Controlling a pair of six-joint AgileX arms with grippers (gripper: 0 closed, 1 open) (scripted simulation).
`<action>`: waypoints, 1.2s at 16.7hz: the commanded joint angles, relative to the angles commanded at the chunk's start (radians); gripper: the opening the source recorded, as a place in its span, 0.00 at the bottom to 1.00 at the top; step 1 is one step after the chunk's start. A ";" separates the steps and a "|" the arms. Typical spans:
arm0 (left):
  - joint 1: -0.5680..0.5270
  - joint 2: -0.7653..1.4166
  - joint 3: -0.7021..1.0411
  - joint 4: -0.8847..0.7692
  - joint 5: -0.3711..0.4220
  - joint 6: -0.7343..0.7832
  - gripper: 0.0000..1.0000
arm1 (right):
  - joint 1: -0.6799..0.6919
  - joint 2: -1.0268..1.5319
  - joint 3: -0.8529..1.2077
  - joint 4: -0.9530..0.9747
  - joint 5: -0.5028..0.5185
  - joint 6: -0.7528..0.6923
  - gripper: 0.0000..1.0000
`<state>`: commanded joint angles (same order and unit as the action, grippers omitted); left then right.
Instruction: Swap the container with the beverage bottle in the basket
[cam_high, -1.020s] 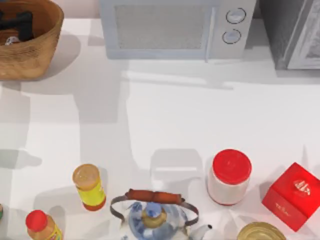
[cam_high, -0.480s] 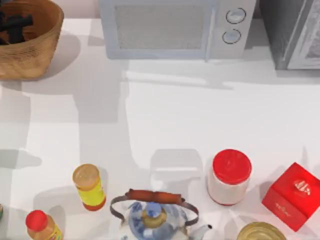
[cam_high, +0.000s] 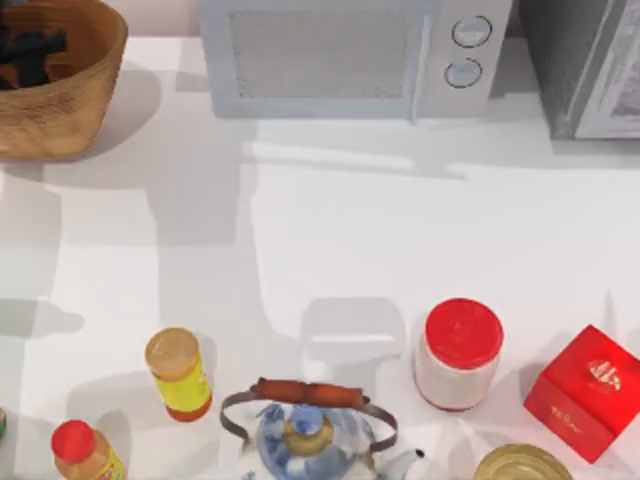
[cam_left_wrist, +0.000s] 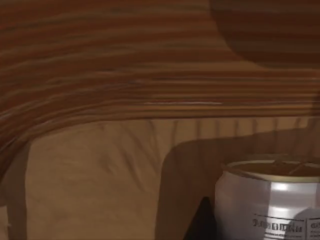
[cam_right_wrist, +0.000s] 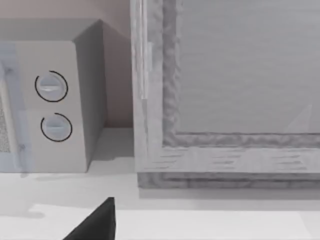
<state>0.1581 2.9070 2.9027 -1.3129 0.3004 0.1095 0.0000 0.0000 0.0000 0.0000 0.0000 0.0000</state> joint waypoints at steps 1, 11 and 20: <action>0.000 0.000 0.000 0.000 0.000 0.000 0.00 | 0.000 0.000 0.000 0.000 0.000 0.000 1.00; -0.021 -0.247 -0.249 0.079 -0.034 -0.020 0.00 | 0.000 0.000 0.000 0.000 0.000 0.000 1.00; -0.071 -1.044 -1.042 0.440 -0.155 -0.048 0.00 | 0.000 0.000 0.000 0.000 0.000 0.000 1.00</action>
<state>0.0874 1.8625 1.8611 -0.8732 0.1459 0.0617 0.0000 0.0000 0.0000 0.0000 0.0000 0.0000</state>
